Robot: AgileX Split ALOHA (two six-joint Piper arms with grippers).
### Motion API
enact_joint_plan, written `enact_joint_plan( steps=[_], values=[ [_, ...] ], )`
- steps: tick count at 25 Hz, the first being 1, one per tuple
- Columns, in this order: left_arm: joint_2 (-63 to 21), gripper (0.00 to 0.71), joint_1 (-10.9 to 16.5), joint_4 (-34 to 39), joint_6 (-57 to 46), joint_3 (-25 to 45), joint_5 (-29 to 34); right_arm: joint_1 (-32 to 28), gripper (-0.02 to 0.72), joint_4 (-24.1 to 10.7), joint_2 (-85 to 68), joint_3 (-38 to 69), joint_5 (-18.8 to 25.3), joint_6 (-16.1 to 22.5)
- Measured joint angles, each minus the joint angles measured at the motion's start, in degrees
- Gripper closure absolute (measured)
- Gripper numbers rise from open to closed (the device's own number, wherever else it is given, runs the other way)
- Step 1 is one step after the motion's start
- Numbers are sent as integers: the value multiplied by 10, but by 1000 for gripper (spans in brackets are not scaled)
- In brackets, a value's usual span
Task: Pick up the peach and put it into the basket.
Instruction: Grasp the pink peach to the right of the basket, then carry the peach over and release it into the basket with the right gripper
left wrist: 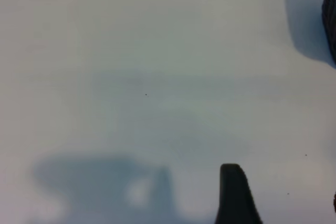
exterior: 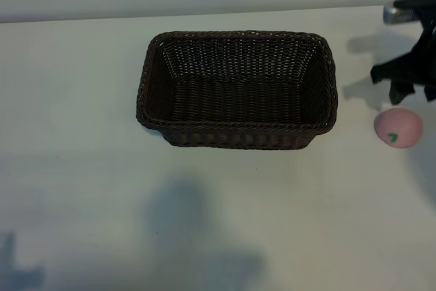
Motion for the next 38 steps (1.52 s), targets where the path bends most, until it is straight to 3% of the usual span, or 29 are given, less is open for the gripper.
enact_joint_plan(
  steps=[5, 13, 15, 20, 24, 27, 34, 38],
  values=[
    [0, 258, 0, -4, 2, 5, 6, 0, 163, 4, 1, 45, -64, 0],
    [0, 258, 0, -5, 2, 5, 7, 0, 181, 4, 13, 71, -106, 3],
    [0, 259, 0, -5, 2, 5, 7, 0, 236, 4, 22, 72, -107, 4],
    [0, 259, 0, -5, 2, 5, 8, 0, 586, -2, 26, 72, -96, 17],
    [0, 260, 0, -5, 2, 5, 8, 0, 657, -7, 12, 72, -83, 18],
    [0, 260, 0, -5, 2, 5, 8, 0, 660, -7, -10, 59, -48, 19],
    [0, 260, 0, -6, 2, 5, 8, 0, 660, 1, -58, -92, 107, 18],
    [0, 260, 0, -6, 2, 5, 8, 0, 660, 8, -59, -171, 167, 17]
  ],
)
